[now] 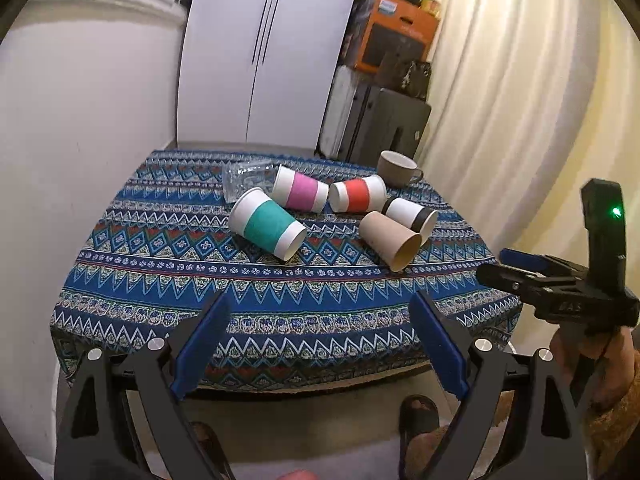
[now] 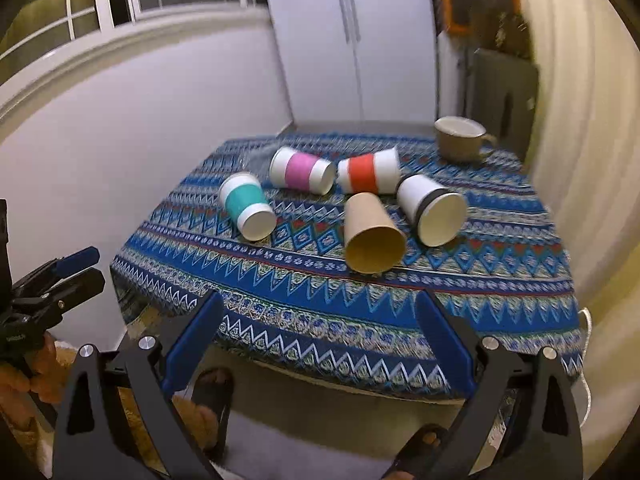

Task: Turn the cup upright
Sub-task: 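Lower the right tool onto the brown kraft cup and close around it, then lift the brown cup with the right tool and carry it toward the left tool, then grasp the brown cup with the left tool while the right tool releases it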

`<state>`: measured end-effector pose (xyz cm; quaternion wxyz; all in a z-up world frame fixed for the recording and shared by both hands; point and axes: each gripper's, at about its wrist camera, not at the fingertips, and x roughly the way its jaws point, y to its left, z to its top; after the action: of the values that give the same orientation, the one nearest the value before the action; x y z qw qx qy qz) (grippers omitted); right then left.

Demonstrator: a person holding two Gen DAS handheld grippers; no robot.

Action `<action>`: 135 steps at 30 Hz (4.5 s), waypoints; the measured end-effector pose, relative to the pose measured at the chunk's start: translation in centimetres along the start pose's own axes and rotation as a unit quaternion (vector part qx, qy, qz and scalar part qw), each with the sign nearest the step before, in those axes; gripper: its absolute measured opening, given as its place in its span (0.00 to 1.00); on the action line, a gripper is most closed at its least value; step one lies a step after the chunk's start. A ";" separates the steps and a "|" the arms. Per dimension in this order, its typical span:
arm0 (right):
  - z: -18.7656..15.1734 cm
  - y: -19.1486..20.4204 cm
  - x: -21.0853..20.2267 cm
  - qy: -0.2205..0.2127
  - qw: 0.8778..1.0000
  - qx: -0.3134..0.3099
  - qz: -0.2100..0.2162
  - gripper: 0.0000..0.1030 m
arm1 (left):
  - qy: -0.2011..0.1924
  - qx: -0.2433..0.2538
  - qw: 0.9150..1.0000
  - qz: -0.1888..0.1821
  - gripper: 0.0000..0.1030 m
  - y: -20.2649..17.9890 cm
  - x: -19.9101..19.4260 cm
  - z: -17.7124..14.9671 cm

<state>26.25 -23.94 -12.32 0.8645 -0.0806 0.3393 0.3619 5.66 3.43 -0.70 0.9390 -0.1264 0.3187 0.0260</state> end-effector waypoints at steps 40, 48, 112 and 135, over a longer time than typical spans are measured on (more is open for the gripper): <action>10.0 1.0 22.4 0.446 0.877 -0.176 -0.035 0.58 | 0.090 -0.040 0.995 0.023 0.86 4.0 6.8 1.0; 6.5 9.4 16.5 0.451 0.781 -0.423 0.083 0.58 | 0.066 -0.036 0.997 0.031 0.86 4.3 5.3 1.0; -0.7 -6.4 -7.1 0.008 0.959 0.020 0.282 0.85 | 0.277 0.361 0.883 -0.114 0.86 -10.3 18.6 2.9; -4.3 -10.5 -5.0 0.002 0.937 0.150 0.316 0.86 | 0.394 0.415 0.812 -0.115 0.71 -13.4 26.6 2.4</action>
<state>28.61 -36.10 -13.46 0.7066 0.1610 0.3996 0.5613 29.97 -9.73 -11.99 0.6920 0.2403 0.6252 -0.2695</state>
